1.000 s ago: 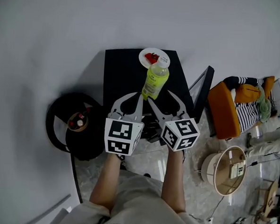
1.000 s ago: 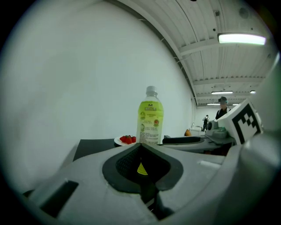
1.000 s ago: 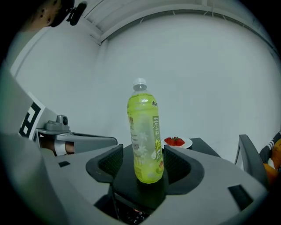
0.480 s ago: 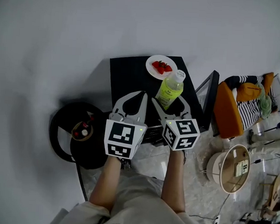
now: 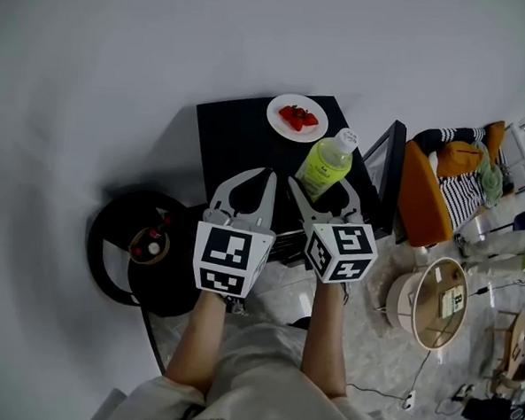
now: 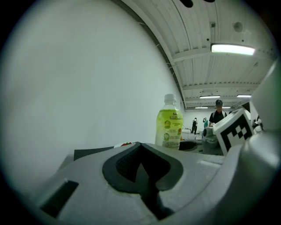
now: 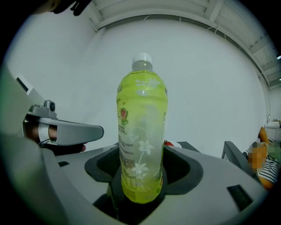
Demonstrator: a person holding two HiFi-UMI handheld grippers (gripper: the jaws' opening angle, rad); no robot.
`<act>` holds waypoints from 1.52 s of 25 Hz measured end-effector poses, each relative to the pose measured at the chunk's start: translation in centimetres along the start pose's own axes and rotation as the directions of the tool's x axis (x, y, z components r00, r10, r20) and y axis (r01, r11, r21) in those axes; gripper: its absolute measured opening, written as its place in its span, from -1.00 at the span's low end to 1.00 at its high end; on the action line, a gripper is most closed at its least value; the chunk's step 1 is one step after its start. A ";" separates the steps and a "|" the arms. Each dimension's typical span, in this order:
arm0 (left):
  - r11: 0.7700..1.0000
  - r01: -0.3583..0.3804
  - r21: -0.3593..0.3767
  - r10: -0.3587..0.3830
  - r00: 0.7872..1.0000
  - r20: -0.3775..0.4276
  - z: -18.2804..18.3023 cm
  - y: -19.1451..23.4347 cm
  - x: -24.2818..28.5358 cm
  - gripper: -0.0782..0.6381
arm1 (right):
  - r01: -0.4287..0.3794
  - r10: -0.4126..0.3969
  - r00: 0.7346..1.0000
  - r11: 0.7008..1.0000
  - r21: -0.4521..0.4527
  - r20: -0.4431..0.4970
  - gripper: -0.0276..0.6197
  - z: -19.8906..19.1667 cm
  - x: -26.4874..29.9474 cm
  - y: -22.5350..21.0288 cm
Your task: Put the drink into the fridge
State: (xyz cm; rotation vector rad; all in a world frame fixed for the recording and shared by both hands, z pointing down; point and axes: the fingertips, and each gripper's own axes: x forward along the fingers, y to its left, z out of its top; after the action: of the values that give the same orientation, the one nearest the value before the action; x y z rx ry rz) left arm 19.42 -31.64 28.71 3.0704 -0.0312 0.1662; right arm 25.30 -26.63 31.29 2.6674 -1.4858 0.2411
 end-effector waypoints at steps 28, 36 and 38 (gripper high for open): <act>0.929 -0.365 0.056 0.366 0.930 -0.011 -1.2 -14.4 -7.2 -0.76 | -0.307 0.311 0.948 0.950 -0.056 0.073 -0.07 -1.8 -12.8 -3.5; 0.888 -0.460 0.020 0.460 0.886 -0.050 -5.5 -20.5 -10.8 -0.76 | -0.399 0.401 0.915 0.916 -0.036 0.040 -0.07 -6.8 -18.9 -3.7; 0.881 -0.473 -0.020 0.471 0.880 -0.061 -7.3 -21.6 -11.5 -0.76 | -0.413 0.414 0.910 0.910 -0.033 0.015 -0.07 -9.2 -20.2 -3.7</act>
State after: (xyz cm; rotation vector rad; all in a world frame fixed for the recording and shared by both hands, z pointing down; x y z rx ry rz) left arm 7.72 -9.44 33.30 2.9570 -0.7761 0.2679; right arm 17.08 -6.46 36.88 2.3076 -2.0336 0.2117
